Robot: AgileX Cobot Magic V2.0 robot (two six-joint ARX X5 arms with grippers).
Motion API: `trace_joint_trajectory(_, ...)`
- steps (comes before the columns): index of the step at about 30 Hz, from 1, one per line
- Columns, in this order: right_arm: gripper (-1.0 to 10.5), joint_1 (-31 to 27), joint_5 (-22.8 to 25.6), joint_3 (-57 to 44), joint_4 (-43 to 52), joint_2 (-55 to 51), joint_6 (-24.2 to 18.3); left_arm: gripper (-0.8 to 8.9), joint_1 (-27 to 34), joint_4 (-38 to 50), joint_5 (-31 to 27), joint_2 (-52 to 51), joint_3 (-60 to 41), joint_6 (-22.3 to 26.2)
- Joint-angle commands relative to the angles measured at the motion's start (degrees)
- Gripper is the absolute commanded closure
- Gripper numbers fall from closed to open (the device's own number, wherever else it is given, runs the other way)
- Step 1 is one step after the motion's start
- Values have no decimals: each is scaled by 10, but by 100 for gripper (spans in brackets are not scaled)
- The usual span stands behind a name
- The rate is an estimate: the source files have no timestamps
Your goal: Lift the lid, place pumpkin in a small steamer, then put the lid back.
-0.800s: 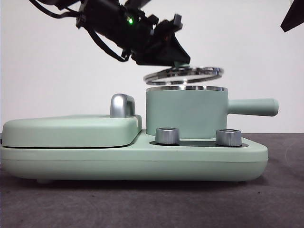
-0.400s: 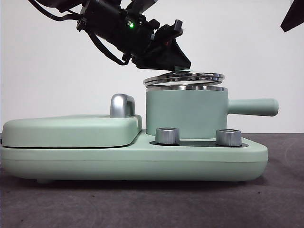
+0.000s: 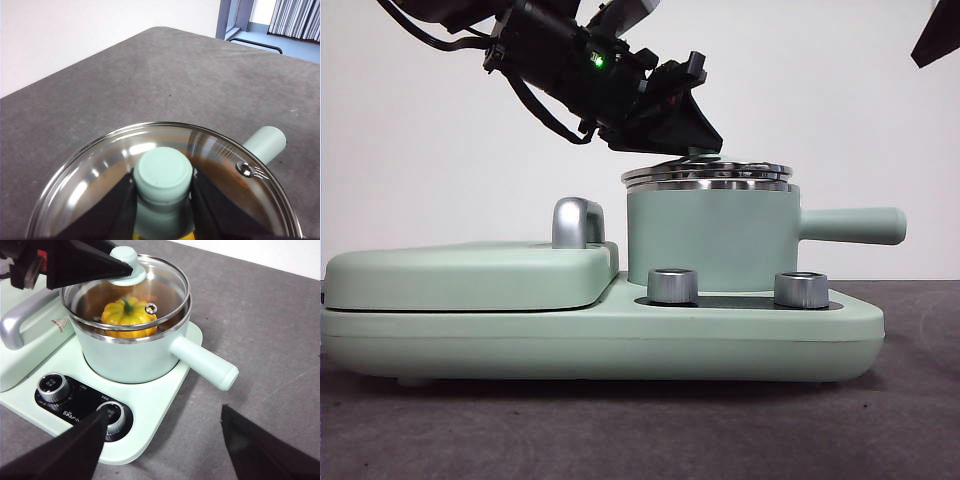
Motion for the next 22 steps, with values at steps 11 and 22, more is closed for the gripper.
trace_joint_trajectory(11,599,3,2,4,5,2,6,804,-18,22,2,9,18,19)
trace_joint_trajectory(22,599,3,2,4,5,2,6,804,-17,22,-15,9,18,40)
